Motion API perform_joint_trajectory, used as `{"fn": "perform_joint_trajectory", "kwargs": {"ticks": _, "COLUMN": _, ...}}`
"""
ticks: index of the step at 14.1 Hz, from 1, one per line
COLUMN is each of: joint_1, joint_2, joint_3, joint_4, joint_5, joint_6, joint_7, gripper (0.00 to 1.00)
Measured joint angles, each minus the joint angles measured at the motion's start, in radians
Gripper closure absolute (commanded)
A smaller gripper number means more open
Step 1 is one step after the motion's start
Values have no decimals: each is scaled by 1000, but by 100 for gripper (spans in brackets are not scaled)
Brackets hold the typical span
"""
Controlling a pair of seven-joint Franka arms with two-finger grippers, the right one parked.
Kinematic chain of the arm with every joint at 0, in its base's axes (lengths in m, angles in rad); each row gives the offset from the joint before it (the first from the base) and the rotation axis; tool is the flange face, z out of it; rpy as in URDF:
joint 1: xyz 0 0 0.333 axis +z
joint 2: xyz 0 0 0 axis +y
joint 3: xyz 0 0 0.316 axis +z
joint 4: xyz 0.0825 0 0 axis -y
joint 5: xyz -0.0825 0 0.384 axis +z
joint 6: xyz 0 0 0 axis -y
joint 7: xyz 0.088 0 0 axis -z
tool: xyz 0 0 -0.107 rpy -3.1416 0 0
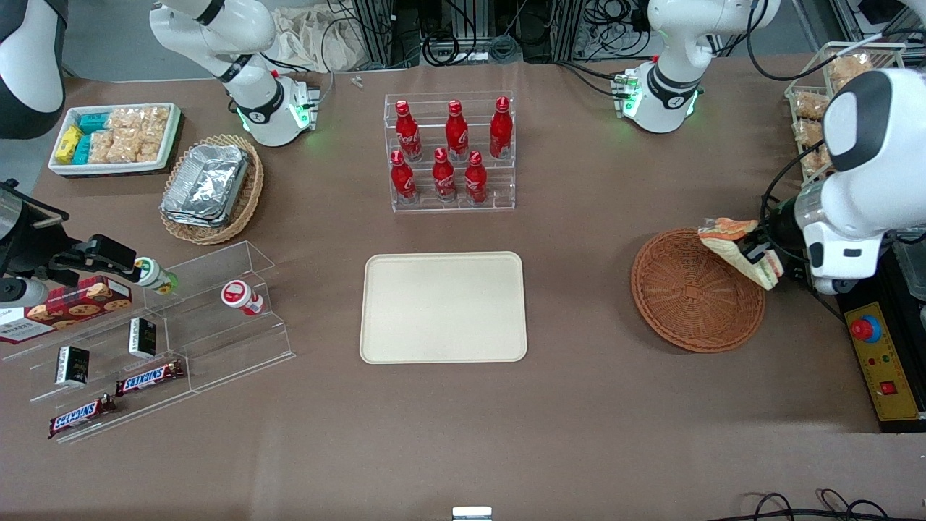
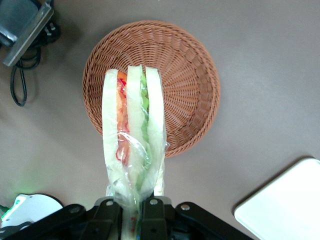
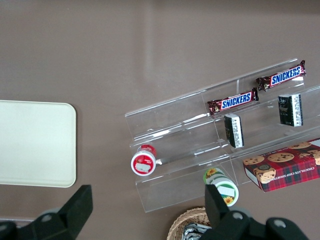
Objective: Place sandwich from basket to tray
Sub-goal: 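Carry the held sandwich over to the cream tray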
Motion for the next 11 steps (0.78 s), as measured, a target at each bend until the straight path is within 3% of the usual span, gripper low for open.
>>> {"fn": "perform_joint_trajectory", "kwargs": {"ticks": 3, "joint_1": -2, "joint_2": 12, "joint_3": -58, "joint_4": 30, "joint_5": 0, "joint_6": -33, "joint_7": 99, "gripper": 97}}
{"fn": "perform_joint_trajectory", "kwargs": {"ticks": 7, "joint_1": -20, "joint_2": 61, "joint_3": -229, "joint_4": 67, "joint_5": 1, "joint_6": -30, "joint_7": 53, "gripper": 98}}
{"fn": "perform_joint_trajectory", "kwargs": {"ticks": 11, "joint_1": -132, "joint_2": 127, "joint_3": -280, "joint_4": 113, "joint_5": 4, "joint_6": 55, "joint_7": 37, "gripper": 98}}
